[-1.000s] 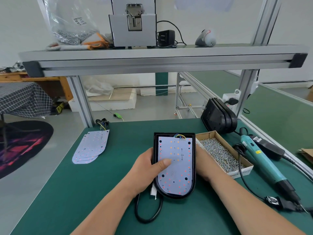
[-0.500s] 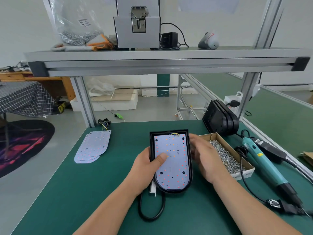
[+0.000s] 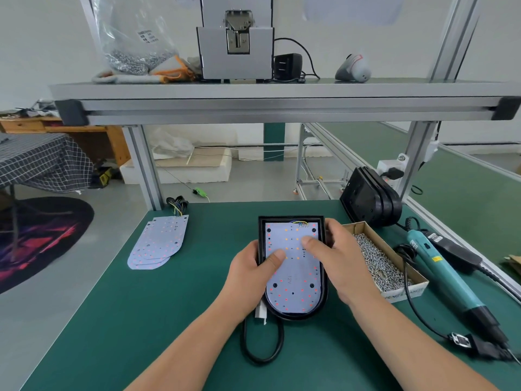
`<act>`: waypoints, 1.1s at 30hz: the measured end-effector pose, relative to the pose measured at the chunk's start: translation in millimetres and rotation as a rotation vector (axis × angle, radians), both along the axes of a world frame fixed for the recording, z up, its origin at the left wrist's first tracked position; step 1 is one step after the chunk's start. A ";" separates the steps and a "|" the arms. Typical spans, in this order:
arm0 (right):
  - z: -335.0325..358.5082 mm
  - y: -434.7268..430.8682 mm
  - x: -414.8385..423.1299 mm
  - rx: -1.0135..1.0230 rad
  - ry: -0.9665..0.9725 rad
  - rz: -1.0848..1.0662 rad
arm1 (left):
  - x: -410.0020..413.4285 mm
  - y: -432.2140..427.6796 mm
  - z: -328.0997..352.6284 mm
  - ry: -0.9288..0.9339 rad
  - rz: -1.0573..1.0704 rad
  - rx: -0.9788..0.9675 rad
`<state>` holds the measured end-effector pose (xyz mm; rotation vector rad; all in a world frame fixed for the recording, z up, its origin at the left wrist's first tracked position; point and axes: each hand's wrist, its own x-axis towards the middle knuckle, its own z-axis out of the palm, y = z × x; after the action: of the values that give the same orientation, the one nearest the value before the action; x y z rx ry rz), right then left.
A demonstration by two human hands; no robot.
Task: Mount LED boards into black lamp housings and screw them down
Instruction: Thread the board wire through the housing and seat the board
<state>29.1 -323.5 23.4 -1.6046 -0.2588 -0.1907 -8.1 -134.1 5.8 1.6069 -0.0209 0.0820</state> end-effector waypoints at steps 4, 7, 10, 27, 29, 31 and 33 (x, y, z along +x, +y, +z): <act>-4.2 -0.2 4.3 0.038 0.052 -0.025 | 0.8 2.1 -3.3 0.025 -0.024 -0.027; -5.6 -6.3 9.1 0.132 0.134 -0.063 | 5.9 9.9 -0.1 0.077 0.003 -0.054; -4.6 -13.5 12.2 0.228 0.188 -0.087 | 17.7 24.6 -1.3 0.119 0.188 0.034; -6.9 5.3 1.7 0.469 0.336 0.047 | 21.3 19.3 -15.2 0.116 0.364 0.309; -4.6 3.1 3.2 0.493 0.325 -0.006 | 19.8 29.1 -10.8 0.075 0.212 0.553; -2.0 -2.6 5.7 0.527 0.310 -0.060 | 16.8 39.8 -0.3 -0.005 0.040 0.758; 0.7 -8.3 7.9 0.546 0.291 -0.095 | 13.1 52.2 9.7 -0.042 -0.201 0.876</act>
<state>37.0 -331.8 24.1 -1.0828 0.0936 -0.0873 5.0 -81.8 15.5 2.4660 -0.2833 -0.0612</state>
